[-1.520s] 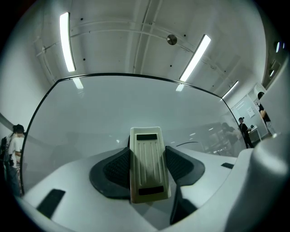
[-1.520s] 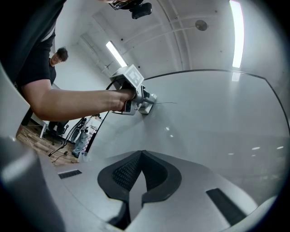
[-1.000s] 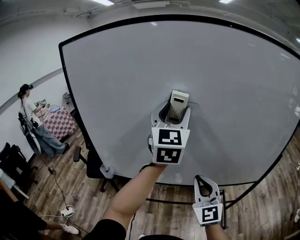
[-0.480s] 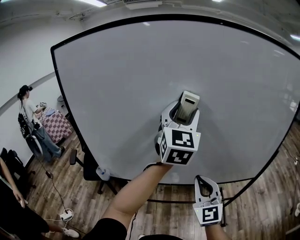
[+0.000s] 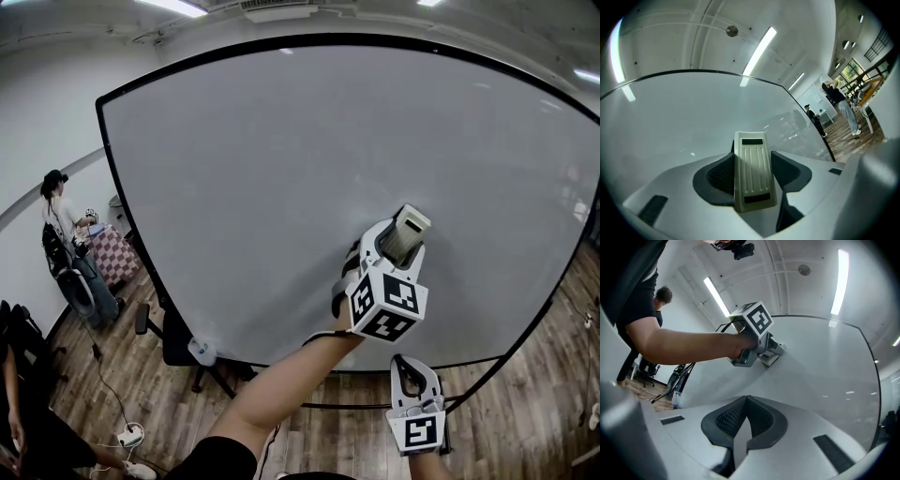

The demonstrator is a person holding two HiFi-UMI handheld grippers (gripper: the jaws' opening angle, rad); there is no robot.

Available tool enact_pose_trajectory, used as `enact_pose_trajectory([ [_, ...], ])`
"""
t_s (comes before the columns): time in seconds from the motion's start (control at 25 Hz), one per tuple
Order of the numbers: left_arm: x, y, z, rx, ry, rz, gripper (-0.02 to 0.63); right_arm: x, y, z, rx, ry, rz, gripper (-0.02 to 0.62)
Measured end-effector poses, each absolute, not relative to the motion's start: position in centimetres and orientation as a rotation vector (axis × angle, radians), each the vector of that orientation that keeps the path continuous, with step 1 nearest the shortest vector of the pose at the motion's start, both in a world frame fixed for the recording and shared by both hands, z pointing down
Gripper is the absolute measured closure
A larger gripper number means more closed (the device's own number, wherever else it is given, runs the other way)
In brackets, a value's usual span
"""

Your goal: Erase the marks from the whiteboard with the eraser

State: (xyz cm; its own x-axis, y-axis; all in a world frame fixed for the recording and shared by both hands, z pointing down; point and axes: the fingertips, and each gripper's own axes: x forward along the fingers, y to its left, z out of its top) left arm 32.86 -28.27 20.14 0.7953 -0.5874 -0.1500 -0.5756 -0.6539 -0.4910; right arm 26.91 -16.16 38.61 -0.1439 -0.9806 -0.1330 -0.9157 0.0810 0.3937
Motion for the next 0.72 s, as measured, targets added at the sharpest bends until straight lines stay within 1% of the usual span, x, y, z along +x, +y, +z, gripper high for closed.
enact_pose_trajectory([
  [0.16,33.6,-26.8,20.6,-2.465,0.823,-0.012,0.344,27.3,-15.7,38.5,1.949,-2.177,-0.586,0.577],
  [0.28,32.4,-25.5,19.7,-2.452,0.828,0.057,0.344,27.2,-15.6,38.6,1.959,-2.189,-0.583,0.577],
  [0.56,24.3,-24.9,17.3,-2.484,0.918,0.218,0.344,23.7,-16.8,37.6,1.905,-2.235,-0.619,0.577],
  [0.72,19.1,-26.1,17.7,-2.451,1.022,0.236,0.344,21.4,-18.5,37.4,1.872,-2.266,-0.608,0.577],
])
